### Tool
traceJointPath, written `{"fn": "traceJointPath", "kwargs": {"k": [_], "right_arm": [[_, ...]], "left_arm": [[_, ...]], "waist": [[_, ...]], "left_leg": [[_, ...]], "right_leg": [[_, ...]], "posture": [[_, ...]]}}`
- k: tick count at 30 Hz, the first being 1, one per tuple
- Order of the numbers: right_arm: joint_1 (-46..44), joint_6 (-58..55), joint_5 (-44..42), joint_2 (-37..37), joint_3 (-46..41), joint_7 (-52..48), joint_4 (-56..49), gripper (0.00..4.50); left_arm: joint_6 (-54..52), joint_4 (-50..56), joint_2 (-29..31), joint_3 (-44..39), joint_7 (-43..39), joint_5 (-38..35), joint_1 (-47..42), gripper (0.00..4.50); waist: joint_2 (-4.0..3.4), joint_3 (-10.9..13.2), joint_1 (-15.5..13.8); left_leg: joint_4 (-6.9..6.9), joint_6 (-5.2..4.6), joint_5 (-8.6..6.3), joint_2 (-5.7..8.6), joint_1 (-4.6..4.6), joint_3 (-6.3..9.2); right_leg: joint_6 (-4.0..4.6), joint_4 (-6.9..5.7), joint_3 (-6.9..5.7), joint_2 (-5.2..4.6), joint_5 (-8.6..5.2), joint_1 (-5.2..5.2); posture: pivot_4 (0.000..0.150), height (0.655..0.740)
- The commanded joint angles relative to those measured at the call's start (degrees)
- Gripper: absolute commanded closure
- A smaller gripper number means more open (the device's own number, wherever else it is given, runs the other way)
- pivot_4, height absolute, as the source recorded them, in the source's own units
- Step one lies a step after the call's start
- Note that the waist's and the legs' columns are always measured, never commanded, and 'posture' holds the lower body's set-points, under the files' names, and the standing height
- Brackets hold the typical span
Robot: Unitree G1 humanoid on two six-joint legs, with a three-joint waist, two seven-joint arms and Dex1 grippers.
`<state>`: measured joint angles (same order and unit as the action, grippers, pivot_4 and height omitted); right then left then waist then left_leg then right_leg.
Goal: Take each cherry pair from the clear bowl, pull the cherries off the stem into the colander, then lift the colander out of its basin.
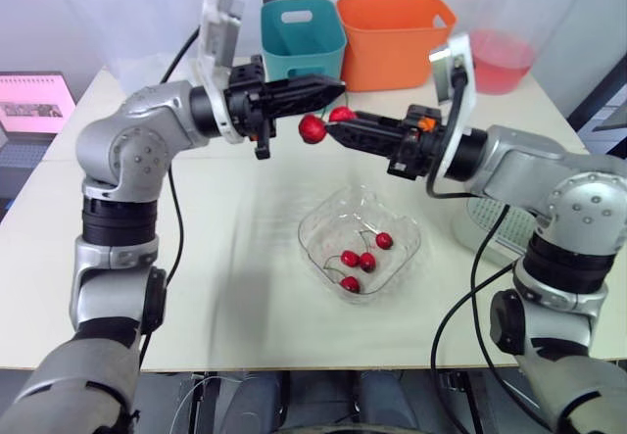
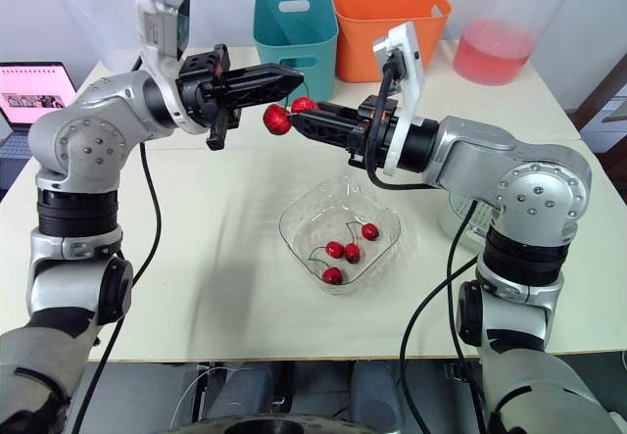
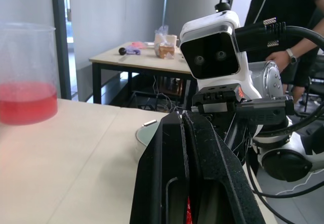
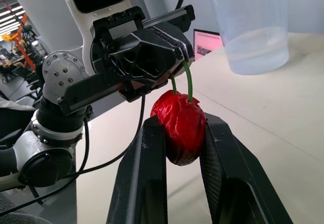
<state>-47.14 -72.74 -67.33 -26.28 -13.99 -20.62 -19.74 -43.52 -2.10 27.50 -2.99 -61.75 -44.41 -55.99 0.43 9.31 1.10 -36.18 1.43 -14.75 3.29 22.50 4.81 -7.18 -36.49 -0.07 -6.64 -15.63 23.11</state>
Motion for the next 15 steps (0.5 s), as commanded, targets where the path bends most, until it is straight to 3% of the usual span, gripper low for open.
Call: {"fn": "traceJointPath", "kwargs": {"k": [1, 15], "right_arm": [[0.97, 0.73, -1.53, -1.52, 0.32, -0.90, -1.18, 3.95], [8.56, 5.46, 2.57, -6.70, 5.86, -5.50, -4.75, 3.95]], "left_arm": [[0.30, 1.40, 0.59, -1.01, -0.34, -0.59, -1.38, 4.50], [1.07, -0.57, 0.82, -0.95, -0.50, -0.03, -2.46, 4.50]], "waist": [[0.00, 0.00, -0.01], [0.00, 0.00, 0.05]], "left_leg": [[0.00, 0.00, 0.00, 0.00, 0.00, 0.00], [-0.01, -0.20, -0.11, 0.00, 0.00, -0.01]], "right_leg": [[0.00, 0.00, 0.00, 0.00, 0.00, 0.00], [0.00, 0.00, 0.01, 0.01, 0.00, 0.01]], "posture": [[0.150, 0.7400], [0.150, 0.7400]]}}
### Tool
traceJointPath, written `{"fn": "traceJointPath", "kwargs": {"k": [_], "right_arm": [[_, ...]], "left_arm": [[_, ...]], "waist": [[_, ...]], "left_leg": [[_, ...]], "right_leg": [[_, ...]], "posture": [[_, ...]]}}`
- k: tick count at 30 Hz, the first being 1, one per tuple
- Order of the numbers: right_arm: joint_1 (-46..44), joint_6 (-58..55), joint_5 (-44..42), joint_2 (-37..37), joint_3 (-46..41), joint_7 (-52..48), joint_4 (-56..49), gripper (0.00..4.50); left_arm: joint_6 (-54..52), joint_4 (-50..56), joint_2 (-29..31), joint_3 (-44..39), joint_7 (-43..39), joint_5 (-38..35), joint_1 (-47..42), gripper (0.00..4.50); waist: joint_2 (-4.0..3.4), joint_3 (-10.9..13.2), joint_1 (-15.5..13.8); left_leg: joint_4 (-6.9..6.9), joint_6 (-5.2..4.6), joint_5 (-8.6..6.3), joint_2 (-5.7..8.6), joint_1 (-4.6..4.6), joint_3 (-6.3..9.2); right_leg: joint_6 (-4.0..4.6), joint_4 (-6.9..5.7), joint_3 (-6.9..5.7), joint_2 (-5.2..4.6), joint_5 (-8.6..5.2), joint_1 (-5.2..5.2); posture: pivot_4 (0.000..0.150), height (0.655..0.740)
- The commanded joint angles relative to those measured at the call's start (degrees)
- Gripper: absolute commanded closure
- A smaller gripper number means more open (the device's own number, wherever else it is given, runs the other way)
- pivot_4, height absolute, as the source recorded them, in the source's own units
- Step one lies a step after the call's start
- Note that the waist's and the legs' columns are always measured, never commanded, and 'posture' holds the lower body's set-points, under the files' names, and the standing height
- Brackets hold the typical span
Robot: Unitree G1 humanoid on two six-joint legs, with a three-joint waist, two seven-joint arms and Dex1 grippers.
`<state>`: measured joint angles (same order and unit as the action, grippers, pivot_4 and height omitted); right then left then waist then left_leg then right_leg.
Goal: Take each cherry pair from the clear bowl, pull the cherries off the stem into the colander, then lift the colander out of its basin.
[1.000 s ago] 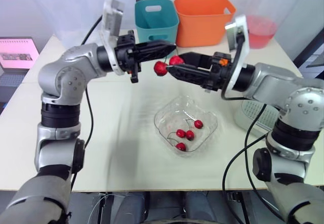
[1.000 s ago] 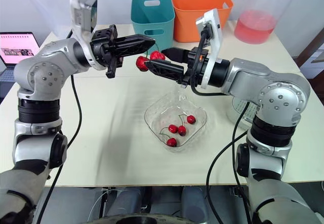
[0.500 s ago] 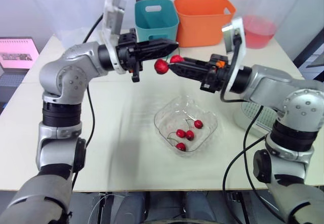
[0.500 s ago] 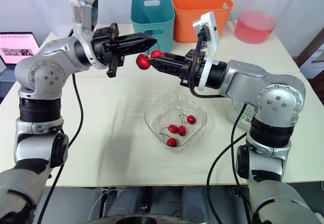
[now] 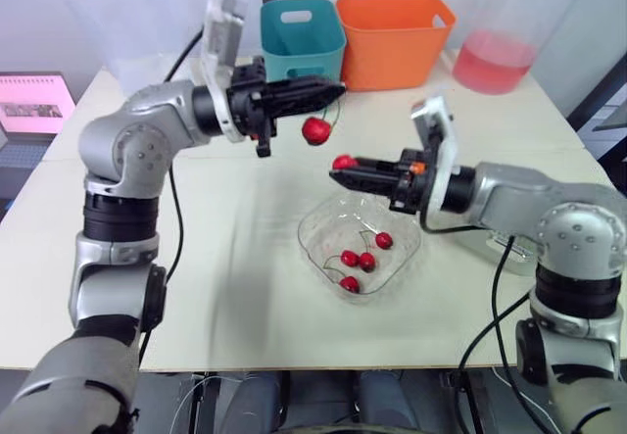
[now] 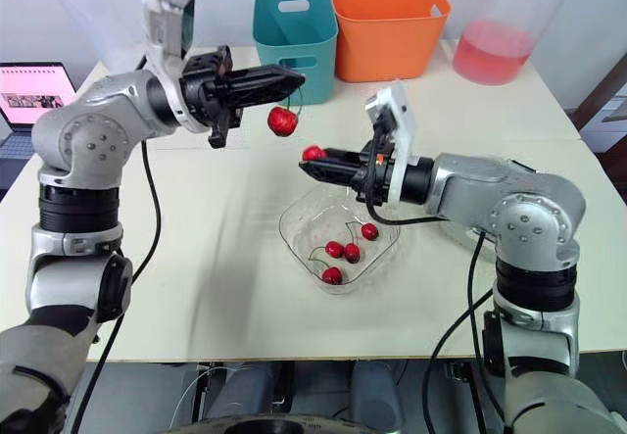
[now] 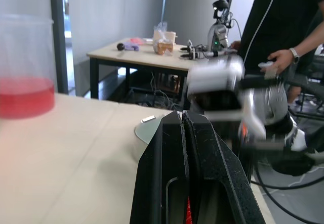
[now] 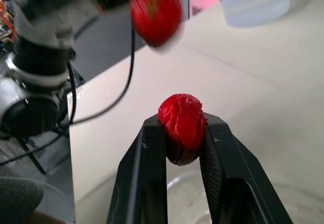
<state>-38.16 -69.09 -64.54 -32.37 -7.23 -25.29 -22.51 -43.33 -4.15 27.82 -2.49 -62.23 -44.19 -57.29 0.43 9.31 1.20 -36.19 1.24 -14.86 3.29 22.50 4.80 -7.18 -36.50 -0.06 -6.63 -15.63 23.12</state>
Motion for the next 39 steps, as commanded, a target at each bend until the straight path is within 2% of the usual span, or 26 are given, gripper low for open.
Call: {"fn": "traceJointPath", "kwargs": {"k": [1, 4, 10, 13, 16, 18, 21, 26, 29, 34, 39], "right_arm": [[-0.36, 1.94, -0.25, -0.70, -0.86, -0.91, -1.93, 3.95], [0.08, 2.47, -0.28, -1.72, -1.66, -1.31, -2.00, 3.95], [4.00, 4.25, 1.39, -10.54, -9.09, -3.57, -0.65, 3.95], [8.96, 6.08, 5.68, -18.19, -14.01, -6.00, 1.82, 3.95], [17.26, 10.51, 14.83, -27.23, -16.34, -9.62, 4.55, 3.95], [20.76, 13.22, 19.33, -30.63, -17.10, -10.67, 7.10, 3.95], [25.08, 17.37, 25.26, -33.30, -16.87, -12.31, 11.11, 3.95], [26.62, 20.84, 29.92, -32.71, -16.20, -13.53, 15.93, 3.95], [26.49, 22.00, 31.72, -32.04, -15.15, -14.16, 17.69, 2.67], [23.44, 21.75, 32.82, -31.24, -14.76, -14.20, 20.29, 0.20], [19.56, 19.32, 29.89, -30.57, -16.58, -15.26, 18.81, 0.20]], "left_arm": [[0.96, 1.46, 0.53, -1.35, -0.11, -0.11, -1.12, 4.50], [1.54, 1.58, 0.85, -0.80, -0.50, 0.74, -0.72, 4.50], [4.00, 1.86, 1.27, -0.01, -0.75, 3.41, 0.67, 4.50], [5.57, 1.97, 1.30, 0.46, -0.74, 4.78, 1.64, 4.50], [6.33, 1.89, 0.95, 0.70, -0.85, 5.23, 2.29, 4.50], [6.73, 1.66, 0.57, 0.92, -0.95, 5.46, 2.44, 4.50], [7.22, 1.28, 0.00, 1.37, -1.30, 5.89, 2.54, 4.50], [7.96, 0.67, -0.82, 1.85, -1.77, 6.88, 2.53, 4.50], [8.02, 0.60, -1.13, 1.85, -1.71, 7.14, 2.51, 4.50], [7.52, 0.71, -1.48, 1.44, -1.34, 7.04, 2.80, 4.50], [7.39, 0.86, -1.26, 1.06, -1.18, 6.99, 3.01, 4.50]], "waist": [[0.00, 0.00, -0.12], [0.00, 0.00, -0.18], [0.03, 0.01, -0.56], [0.03, 0.02, -0.63], [0.05, 0.03, -0.62], [0.05, 0.03, -0.54], [0.01, 0.01, -0.20], [0.02, 0.01, -0.30], [0.02, 0.01, -0.46], [0.02, 0.01, -0.48], [0.02, 0.01, -0.43]], "left_leg": [[0.00, 0.00, 0.00, 0.00, 0.00, 0.01], [0.00, 0.00, 0.00, 0.00, 0.00, 0.01], [-0.02, -0.03, -0.02, 0.02, 0.01, 0.00], [-0.02, -0.08, -0.04, 0.03, 0.01, 0.02], [-0.03, -0.19, -0.11, 0.04, -0.02, 0.00], [-0.04, -0.21, -0.12, 0.10, -0.02, -0.03], [-0.03, -0.21, -0.12, 0.06, -0.11, -0.10], [-0.05, -0.21, -0.12, 0.00, -0.11, -0.10], [-0.06, -0.19, -0.11, 0.00, -0.11, -0.08], [-0.07, -0.12, -0.07, -0.01, -0.11, -0.07], [-0.07, 0.00, 0.00, -0.01, -0.11, -0.05]], "right_leg": [[0.00, 0.00, -0.01, 0.00, 0.00, 0.00], [0.00, 0.01, -0.01, 0.00, 0.00, -0.01], [0.00, 0.09, -0.01, -0.03, 0.00, -0.07], [0.00, 0.15, -0.05, -0.03, 0.00, -0.15], [0.00, 0.21, -0.07, -0.03, 0.00, -0.23], [-0.01, 0.24, -0.08, -0.02, 0.00, -0.25], [-0.01, 0.20, -0.03, 0.01, 0.00, -0.27], [-0.01, 0.20, -0.02, 0.07, 0.00, -0.29], [-0.01, 0.21, -0.03, 0.07, 0.00, -0.30], [-0.01, 0.22, -0.03, 0.04, 0.00, -0.32], [-0.01, 0.22, -0.04, 0.05, 0.00, -0.33]], "posture": [[0.150, 0.7400], [0.150, 0.7400], [0.150, 0.7400], [0.150, 0.7400], [0.150, 0.7400], [0.150, 0.7400], [0.150, 0.7400], [0.150, 0.7400], [0.150, 0.7400], [0.150, 0.7400], [0.150, 0.7400]]}}
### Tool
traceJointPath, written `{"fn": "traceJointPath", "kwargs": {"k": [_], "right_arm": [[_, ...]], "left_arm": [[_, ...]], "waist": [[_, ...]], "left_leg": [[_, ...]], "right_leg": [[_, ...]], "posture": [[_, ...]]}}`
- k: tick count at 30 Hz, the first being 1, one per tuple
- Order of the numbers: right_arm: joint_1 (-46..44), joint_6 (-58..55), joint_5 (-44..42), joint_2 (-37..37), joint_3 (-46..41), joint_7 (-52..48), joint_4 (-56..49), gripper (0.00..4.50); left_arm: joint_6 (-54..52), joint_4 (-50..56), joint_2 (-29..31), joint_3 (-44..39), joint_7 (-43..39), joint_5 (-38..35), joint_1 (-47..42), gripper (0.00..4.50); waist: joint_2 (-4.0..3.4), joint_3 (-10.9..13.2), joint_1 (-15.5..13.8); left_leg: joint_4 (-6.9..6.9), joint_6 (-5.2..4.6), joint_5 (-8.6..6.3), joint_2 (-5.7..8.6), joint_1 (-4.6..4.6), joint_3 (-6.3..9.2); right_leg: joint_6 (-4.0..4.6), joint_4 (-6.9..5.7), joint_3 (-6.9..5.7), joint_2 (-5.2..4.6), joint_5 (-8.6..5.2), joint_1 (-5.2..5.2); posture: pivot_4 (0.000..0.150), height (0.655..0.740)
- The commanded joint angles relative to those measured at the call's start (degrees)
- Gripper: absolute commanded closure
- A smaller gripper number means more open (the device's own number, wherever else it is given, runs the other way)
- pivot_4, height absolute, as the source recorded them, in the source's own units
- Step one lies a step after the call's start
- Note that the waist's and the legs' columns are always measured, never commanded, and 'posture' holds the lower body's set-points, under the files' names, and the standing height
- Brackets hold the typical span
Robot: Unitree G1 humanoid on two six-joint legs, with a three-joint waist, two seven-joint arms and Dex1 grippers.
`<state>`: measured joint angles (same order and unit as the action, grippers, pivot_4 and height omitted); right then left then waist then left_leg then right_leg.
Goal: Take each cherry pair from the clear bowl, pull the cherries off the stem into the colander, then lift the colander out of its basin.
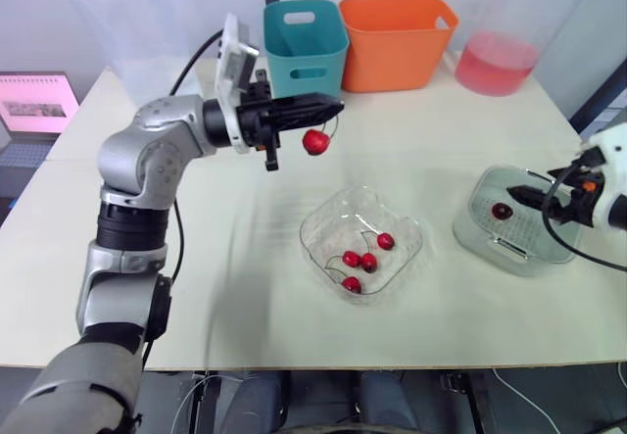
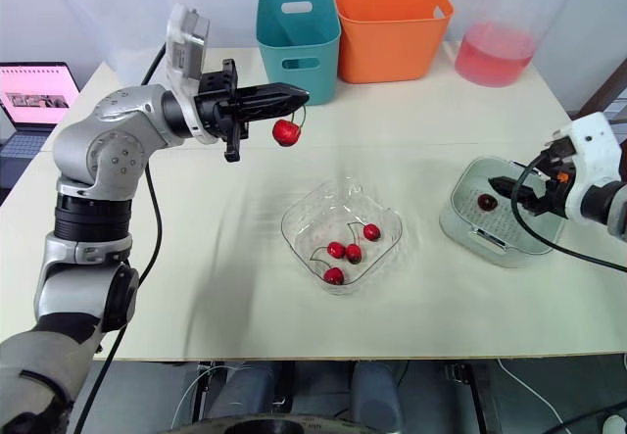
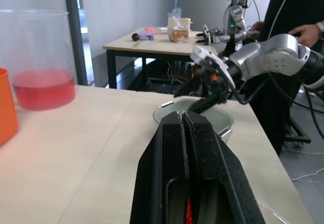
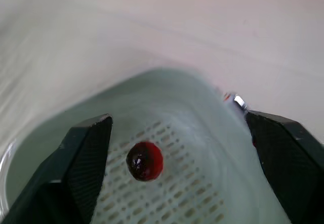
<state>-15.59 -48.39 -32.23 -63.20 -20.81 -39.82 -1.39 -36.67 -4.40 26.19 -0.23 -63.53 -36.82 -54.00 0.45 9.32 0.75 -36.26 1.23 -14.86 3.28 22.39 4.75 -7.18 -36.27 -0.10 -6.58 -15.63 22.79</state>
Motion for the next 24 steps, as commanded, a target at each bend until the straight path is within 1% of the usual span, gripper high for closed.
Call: {"fn": "traceJointPath", "kwargs": {"k": [1, 3, 6, 7, 9, 12, 16, 24], "right_arm": [[-4.44, -2.82, -4.60, 1.09, -3.34, -1.10, -3.63, 0.20], [-7.78, -7.18, -10.55, 4.12, -3.45, -1.15, -7.17, 0.20], [-13.71, -13.82, -19.47, 12.80, -2.42, 3.29, -11.47, 0.20], [-15.24, -15.42, -21.91, 16.11, -1.69, 4.98, -12.59, 0.08], [-17.07, -17.87, -26.94, 22.64, 0.59, 7.48, -15.75, 0.08], [-18.79, -19.40, -31.64, 29.43, 3.56, 10.99, -19.54, 0.08], [-21.66, -18.33, -33.49, 36.23, 7.23, 15.95, -21.51, 0.08], [-24.42, -15.39, -32.45, 42.21, 11.73, 20.03, -20.44, 0.08]], "left_arm": [[0.66, 1.21, 0.39, -1.27, 0.17, -0.43, -0.24, 4.50], [0.17, 1.69, 0.42, -1.49, 0.34, -0.87, -0.24, 4.50], [-1.66, 2.66, 0.36, -2.27, 0.46, -2.65, -0.46, 4.50], [-2.42, 2.82, 0.19, -2.70, 0.54, -3.54, -0.64, 4.50], [-3.06, 2.96, 0.04, -3.14, 0.92, -4.23, -0.91, 4.50], [-3.13, 3.02, 0.26, -3.06, 1.03, -4.27, -0.90, 4.50], [-3.54, 3.43, 0.35, -2.97, 0.88, -4.61, -0.83, 4.50], [-4.16, 4.65, -0.04, -2.59, 1.38, -5.19, -0.31, 4.50]], "waist": [[0.00, 0.00, 0.04], [0.00, 0.00, 0.24], [0.01, 0.01, 0.35], [0.02, 0.01, 0.32], [0.03, 0.01, 0.14], [0.02, 0.01, -0.21], [0.02, 0.01, -0.02], [0.01, 0.00, 0.27]], "left_leg": [[0.00, 0.00, 0.00, 0.00, 0.00, 0.00], [0.00, 0.00, 0.00, -0.01, 0.00, 0.01], [0.01, 0.04, 0.03, -0.07, -0.01, 0.06], [0.01, 0.05, 0.03, -0.08, -0.01, 0.07], [-0.01, 0.06, 0.04, -0.07, 0.00, 0.11], [0.00, 0.10, 0.06, -0.03, 0.04, 0.15], [-0.03, 0.13, 0.08, 0.05, 0.07, 0.16], [0.00, 0.14, 0.08, 0.03, 0.06, 0.15]], "right_leg": [[0.00, 0.00, 0.00, -0.01, 0.00, 0.00], [0.00, 0.01, 0.00, 0.00, 0.00, 0.00], [0.00, 0.00, 0.00, 0.07, 0.00, 0.00], [0.00, 0.00, 0.00, 0.06, 0.00, 0.00], [0.00, 0.00, -0.02, 0.04, 0.00, -0.01], [0.00, 0.00, -0.03, -0.02, 0.00, 0.02], [0.00, 0.02, -0.03, -0.11, 0.00, 0.02], [0.00, -0.07, -0.02, -0.07, 0.00, 0.10]], "posture": [[0.150, 0.7400], [0.150, 0.7400], [0.150, 0.7400], [0.150, 0.7400], [0.150, 0.7400], [0.150, 0.7400], [0.150, 0.7400], [0.150, 0.7400]]}}
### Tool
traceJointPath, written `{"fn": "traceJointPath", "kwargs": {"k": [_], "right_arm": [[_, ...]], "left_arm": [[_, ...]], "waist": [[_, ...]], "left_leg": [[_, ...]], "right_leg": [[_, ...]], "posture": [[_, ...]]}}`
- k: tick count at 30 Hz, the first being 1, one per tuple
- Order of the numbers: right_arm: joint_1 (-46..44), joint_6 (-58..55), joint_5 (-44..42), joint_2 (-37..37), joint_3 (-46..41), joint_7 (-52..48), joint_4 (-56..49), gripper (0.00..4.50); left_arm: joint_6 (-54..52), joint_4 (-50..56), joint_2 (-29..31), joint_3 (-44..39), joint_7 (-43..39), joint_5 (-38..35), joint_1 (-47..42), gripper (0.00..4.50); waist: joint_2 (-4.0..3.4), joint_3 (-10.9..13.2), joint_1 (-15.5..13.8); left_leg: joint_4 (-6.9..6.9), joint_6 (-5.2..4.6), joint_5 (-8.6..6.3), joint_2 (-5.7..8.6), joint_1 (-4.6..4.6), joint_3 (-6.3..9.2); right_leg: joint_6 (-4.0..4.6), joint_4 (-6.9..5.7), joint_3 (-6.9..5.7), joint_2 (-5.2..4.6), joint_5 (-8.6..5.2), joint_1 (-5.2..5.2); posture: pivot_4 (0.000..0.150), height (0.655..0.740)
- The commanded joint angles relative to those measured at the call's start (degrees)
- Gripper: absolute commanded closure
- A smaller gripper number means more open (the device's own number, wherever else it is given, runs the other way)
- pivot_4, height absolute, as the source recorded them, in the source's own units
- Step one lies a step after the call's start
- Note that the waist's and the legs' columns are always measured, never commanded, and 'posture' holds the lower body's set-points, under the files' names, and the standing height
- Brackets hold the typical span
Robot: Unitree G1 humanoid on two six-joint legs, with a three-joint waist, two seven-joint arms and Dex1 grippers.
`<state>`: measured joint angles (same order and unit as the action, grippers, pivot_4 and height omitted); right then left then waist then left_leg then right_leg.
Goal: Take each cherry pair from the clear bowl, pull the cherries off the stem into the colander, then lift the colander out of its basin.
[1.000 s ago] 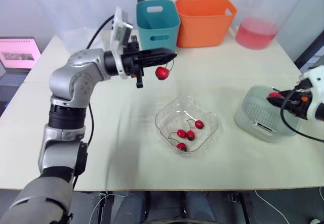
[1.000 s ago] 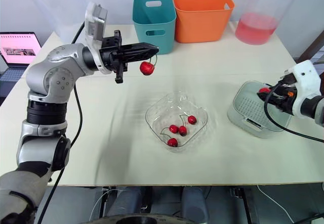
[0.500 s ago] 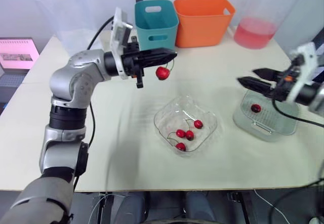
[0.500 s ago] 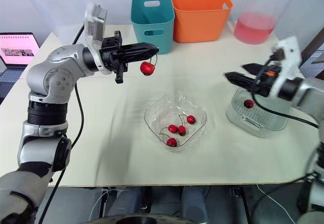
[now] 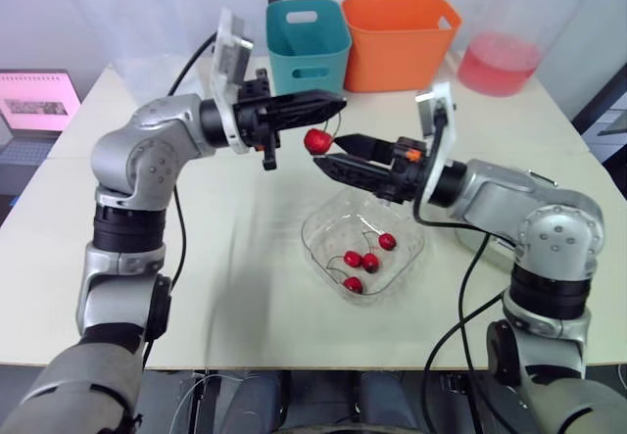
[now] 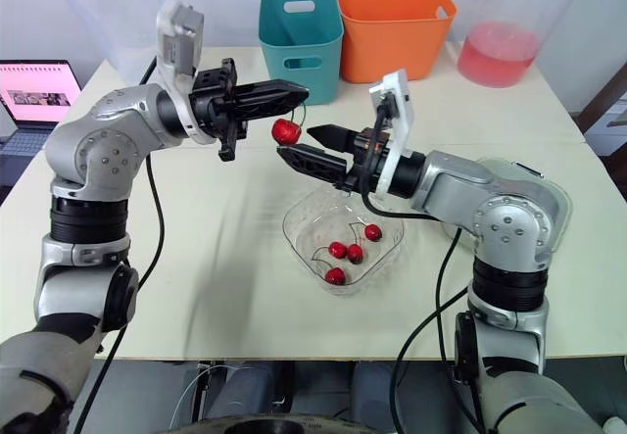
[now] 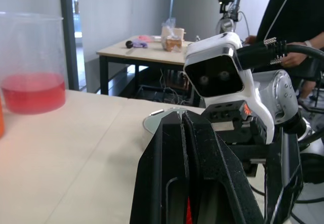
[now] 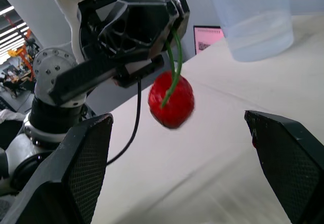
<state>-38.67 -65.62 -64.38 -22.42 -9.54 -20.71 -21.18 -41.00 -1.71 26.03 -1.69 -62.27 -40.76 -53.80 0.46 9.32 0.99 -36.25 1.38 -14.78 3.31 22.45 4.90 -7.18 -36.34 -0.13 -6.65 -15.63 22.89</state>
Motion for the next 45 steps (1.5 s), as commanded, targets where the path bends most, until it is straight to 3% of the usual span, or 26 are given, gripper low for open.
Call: {"fn": "traceJointPath", "kwargs": {"k": [1, 11, 14, 19, 21, 45], "right_arm": [[-1.50, 2.14, -0.07, 1.82, 0.86, 1.17, -0.46, 0.08], [-2.67, 3.89, 0.39, 3.55, 2.14, 2.52, 1.49, 0.08], [-2.67, 3.90, 0.33, 3.69, 2.12, 2.72, 1.50, 0.98], [-2.50, 3.95, -0.04, 4.00, 1.95, 3.13, 1.22, 3.59], [-2.38, 3.89, -0.15, 3.98, 1.96, 3.19, 1.08, 4.29], [7.01, 3.34, 3.37, -1.29, 8.01, 0.09, -4.18, 4.29]], "left_arm": [[0.12, 2.08, 0.03, -1.12, 0.22, -1.28, -0.45, 4.50], [0.06, 2.79, -0.86, -0.62, 0.97, -1.11, -0.03, 4.50], [0.10, 2.81, -1.01, -0.65, 1.12, -1.09, -0.03, 4.50], [0.11, 2.76, -0.92, -0.69, 1.12, -0.99, 0.04, 4.50], [0.12, 2.70, -0.84, -0.70, 1.08, -0.96, 0.03, 4.50], [2.99, -1.22, -0.96, -1.53, 1.30, 0.45, -2.18, 4.50]], "waist": [[0.00, 0.00, 0.04], [0.00, 0.00, 0.12], [0.00, 0.00, 0.14], [0.00, 0.00, 0.16], [-0.01, 0.00, 0.15], [-0.01, 0.00, 0.09]], "left_leg": [[0.00, 0.00, 0.00, 0.00, 0.00, 0.00], [0.01, 0.00, 0.00, -0.01, 0.00, -0.02], [0.01, -0.01, 0.00, -0.01, 0.00, -0.02], [0.01, -0.01, 0.00, -0.01, 0.00, -0.02], [0.01, -0.01, 0.00, -0.01, 0.00, -0.03], [0.02, -0.05, -0.03, -0.02, 0.00, -0.05]], "right_leg": [[0.00, -0.01, 0.00, 0.00, 0.00, 0.00], [0.00, -0.11, 0.02, 0.01, 0.00, 0.08], [0.00, -0.11, 0.02, 0.01, 0.00, 0.09], [0.00, -0.12, 0.02, 0.01, 0.00, 0.10], [0.00, -0.12, 0.03, 0.02, 0.00, 0.10], [0.00, -0.15, 0.07, 0.06, 0.00, 0.15]], "posture": [[0.150, 0.7400], [0.150, 0.7400], [0.150, 0.7400], [0.150, 0.7400], [0.150, 0.7400], [0.150, 0.7400]]}}
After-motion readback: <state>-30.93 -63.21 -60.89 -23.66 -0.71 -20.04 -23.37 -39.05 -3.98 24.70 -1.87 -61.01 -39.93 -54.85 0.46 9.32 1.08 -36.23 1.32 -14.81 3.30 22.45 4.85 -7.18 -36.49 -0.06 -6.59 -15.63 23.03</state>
